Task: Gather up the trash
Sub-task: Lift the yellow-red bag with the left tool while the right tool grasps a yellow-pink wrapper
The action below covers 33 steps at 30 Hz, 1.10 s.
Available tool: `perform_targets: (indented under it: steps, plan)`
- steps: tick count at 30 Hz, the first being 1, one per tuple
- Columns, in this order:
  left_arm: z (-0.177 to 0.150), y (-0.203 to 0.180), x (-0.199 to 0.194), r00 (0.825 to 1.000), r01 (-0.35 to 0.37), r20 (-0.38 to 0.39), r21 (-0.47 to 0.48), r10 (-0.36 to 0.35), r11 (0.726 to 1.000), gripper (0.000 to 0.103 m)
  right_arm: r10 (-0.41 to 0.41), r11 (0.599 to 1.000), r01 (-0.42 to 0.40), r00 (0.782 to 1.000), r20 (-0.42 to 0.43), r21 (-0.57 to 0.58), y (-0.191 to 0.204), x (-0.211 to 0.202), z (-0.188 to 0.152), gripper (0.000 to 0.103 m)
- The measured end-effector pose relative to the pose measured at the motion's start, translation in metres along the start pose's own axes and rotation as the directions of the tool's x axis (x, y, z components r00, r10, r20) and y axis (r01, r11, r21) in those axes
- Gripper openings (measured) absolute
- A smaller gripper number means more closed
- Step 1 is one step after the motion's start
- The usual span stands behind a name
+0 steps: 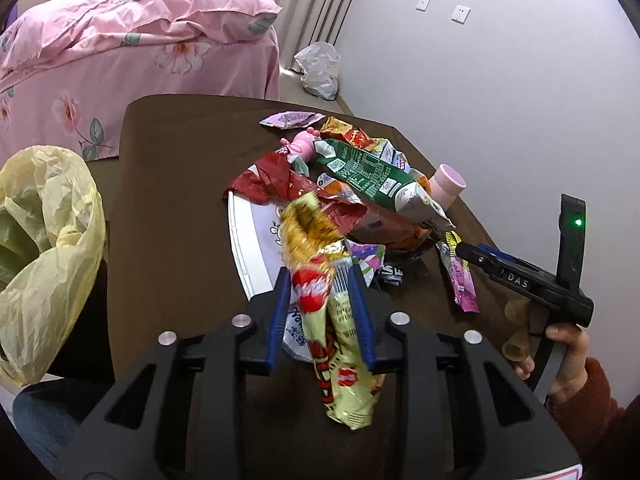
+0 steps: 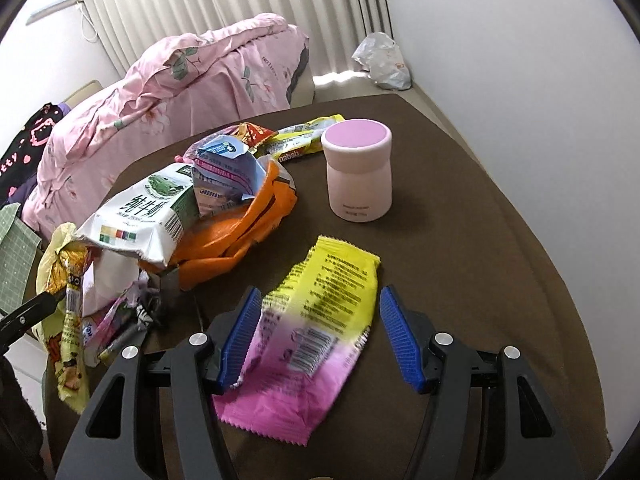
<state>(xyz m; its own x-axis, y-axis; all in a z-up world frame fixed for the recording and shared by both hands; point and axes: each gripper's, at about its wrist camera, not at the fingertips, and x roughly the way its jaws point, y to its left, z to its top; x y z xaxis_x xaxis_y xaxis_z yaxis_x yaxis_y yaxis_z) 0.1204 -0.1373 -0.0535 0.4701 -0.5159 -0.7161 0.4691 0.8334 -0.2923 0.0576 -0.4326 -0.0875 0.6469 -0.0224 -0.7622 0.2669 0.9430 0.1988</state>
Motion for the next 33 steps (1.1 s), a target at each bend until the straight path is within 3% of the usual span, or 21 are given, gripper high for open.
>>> perform_targets:
  steps: [5,8,10,19,25,30,33]
  plan:
    - [0.002,0.001,0.002,1.000,-0.007,-0.004,-0.002,0.007,1.000,0.030,0.001,1.000,-0.002,0.999,-0.048,-0.007,-0.001,0.014,0.002,0.051]
    - [0.002,0.001,0.002,1.000,-0.008,-0.005,-0.001,0.008,1.000,0.031,0.001,0.997,-0.003,1.000,-0.028,-0.076,0.005,0.008,0.000,0.024]
    - [0.003,0.002,0.003,1.000,-0.008,-0.007,-0.005,0.008,1.000,0.031,0.006,0.996,-0.009,1.000,-0.028,-0.091,0.005,0.005,-0.002,0.017]
    - [0.002,0.001,0.001,1.000,-0.007,-0.007,-0.005,0.007,1.000,0.032,0.030,0.994,-0.029,0.999,0.011,-0.101,-0.002,-0.017,-0.009,0.011]
    - [0.008,0.004,-0.011,0.997,0.075,0.021,-0.011,-0.075,0.997,0.039,0.042,0.992,-0.035,0.998,0.056,-0.122,0.003,-0.031,-0.013,0.011]
    - [0.018,0.012,0.012,0.999,0.021,-0.045,-0.051,-0.023,0.998,0.039,0.054,0.987,-0.041,0.995,0.080,-0.155,0.010,-0.039,-0.017,0.011]
    - [0.023,0.022,0.031,0.992,0.040,-0.115,-0.129,-0.055,0.991,0.035,0.056,0.985,-0.037,0.993,0.103,-0.171,0.015,-0.047,-0.017,0.011]
